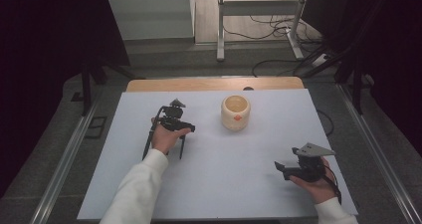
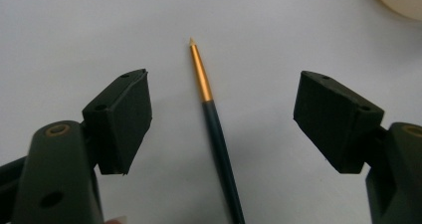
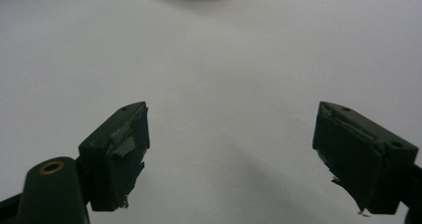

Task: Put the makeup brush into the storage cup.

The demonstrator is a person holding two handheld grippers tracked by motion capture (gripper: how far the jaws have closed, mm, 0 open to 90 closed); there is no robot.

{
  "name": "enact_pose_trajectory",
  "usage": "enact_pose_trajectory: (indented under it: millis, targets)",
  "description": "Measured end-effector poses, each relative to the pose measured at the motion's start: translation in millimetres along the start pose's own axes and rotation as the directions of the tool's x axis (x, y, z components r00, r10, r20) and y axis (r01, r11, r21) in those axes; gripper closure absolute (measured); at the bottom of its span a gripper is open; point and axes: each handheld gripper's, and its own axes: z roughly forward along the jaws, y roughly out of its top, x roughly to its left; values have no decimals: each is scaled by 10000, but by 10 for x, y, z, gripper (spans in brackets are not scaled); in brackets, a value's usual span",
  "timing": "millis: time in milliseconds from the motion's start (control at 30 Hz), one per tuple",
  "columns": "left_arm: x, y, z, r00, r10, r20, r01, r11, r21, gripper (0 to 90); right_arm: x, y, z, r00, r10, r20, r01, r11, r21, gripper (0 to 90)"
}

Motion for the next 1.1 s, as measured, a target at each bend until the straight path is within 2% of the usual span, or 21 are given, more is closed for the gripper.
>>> enact_pose_trajectory:
  millis: [133,533,800,933,1033,1100]
  targets:
    - [18,5,57,10000,-13,-73,15,9998,198,236,-1,0,1,10000,18,-2,-18,10000,-15,154]
    - [21,26,173,9996,-129,-254,138,9992,388,321,-1,1,9,10000,3,0,-3,10000,8,154]
    - [17,35,240,9995,-115,-299,133,9981,603,407,-3,1,9,10000,1,-7,-1,10000,13,154]
    - [2,40,244,9987,-29,-514,62,9979,643,451,-4,1,11,10000,17,-24,-17,10000,6,154]
    - [-17,62,247,9962,223,-840,-151,9963,849,510,-11,2,8,10000,0,-6,0,10000,23,154]
    - [-38,82,248,9955,273,-908,-181,9948,1005,536,-16,2,8,10000,49,25,-49,10000,-13,154]
